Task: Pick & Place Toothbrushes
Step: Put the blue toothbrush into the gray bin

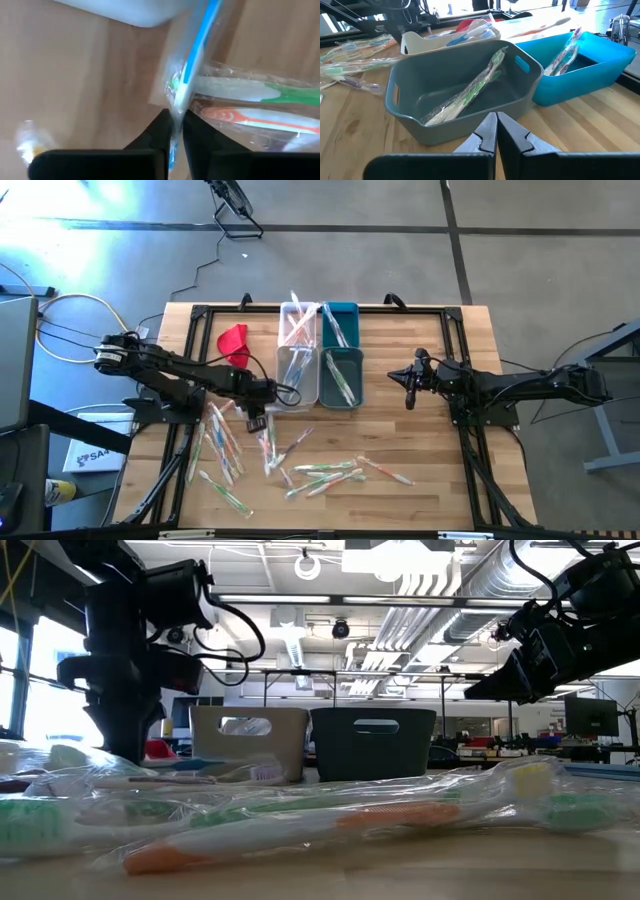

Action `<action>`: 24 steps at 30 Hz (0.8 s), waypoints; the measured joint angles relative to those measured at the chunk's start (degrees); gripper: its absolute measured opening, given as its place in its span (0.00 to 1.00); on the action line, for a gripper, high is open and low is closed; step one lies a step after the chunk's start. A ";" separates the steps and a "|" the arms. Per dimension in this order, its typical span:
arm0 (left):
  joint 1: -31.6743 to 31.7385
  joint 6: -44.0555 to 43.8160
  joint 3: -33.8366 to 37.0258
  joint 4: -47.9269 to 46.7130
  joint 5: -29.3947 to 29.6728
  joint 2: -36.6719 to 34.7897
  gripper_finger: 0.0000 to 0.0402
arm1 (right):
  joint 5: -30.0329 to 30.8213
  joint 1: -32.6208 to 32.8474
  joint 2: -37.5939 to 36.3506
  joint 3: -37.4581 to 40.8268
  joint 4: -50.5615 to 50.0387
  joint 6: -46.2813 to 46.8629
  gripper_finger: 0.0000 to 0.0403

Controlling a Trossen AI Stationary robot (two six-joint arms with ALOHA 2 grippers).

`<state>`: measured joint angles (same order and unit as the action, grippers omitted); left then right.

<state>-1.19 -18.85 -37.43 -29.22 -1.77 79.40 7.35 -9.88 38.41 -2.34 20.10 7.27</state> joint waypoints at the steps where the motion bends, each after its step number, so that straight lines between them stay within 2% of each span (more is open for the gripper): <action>1: 0.00 0.00 0.02 0.26 -0.89 0.00 0.06 | 0.01 -0.01 0.00 -0.01 0.00 0.00 0.01; 11: 0.02 0.93 -3.62 0.06 -5.82 0.00 0.03 | 0.01 -0.01 0.00 -0.01 0.00 0.05 0.01; 20: -0.57 1.90 -10.34 -10.28 -12.80 -0.02 0.03 | 0.23 0.01 0.00 -0.01 0.00 0.50 0.01; 24: -2.81 1.72 -12.39 -10.37 -14.97 -0.01 0.03 | 0.25 -0.01 0.01 0.00 0.00 0.46 0.01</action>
<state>-4.00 -17.13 -49.82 -39.59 -16.75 79.38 7.59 -9.89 38.42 -2.34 20.10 7.73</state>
